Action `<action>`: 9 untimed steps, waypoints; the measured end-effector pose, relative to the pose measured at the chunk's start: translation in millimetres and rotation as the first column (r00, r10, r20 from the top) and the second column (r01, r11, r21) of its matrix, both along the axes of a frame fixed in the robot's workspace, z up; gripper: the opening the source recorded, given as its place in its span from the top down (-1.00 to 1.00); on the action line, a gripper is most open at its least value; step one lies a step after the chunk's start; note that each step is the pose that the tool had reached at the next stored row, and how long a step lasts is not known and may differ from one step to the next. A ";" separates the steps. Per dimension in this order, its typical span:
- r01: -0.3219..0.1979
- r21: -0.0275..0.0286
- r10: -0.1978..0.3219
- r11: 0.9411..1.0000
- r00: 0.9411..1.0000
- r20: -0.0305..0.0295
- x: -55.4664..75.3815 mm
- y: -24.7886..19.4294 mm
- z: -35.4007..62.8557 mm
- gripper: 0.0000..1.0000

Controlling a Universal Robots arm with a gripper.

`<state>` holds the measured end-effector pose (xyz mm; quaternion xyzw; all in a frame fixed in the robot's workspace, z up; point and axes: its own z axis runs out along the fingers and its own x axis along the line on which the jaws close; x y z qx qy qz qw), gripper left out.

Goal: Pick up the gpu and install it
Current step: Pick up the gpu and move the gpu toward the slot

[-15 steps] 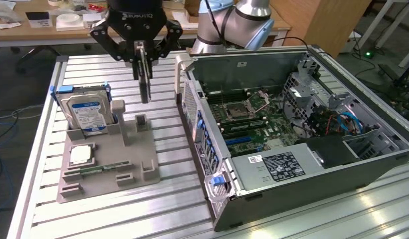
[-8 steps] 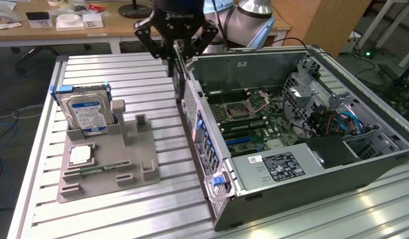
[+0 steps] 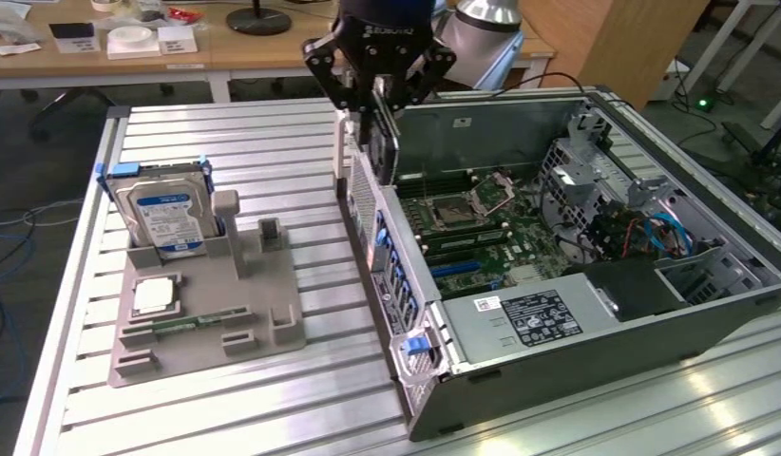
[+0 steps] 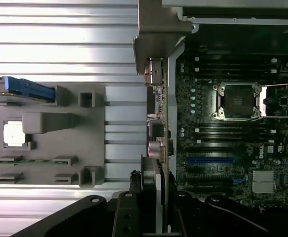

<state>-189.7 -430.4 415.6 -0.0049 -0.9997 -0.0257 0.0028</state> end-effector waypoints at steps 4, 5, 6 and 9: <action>0.000 0.000 0.000 1.000 1.000 0.000 15.6 0.0 -0.2 0.44; 0.000 0.000 0.000 1.000 1.000 0.000 19.2 0.0 -0.3 0.44; 0.000 0.000 0.000 1.000 1.000 0.000 23.2 0.0 -0.3 0.44; 0.000 0.000 0.000 1.000 1.000 0.000 36.7 0.0 -0.6 0.44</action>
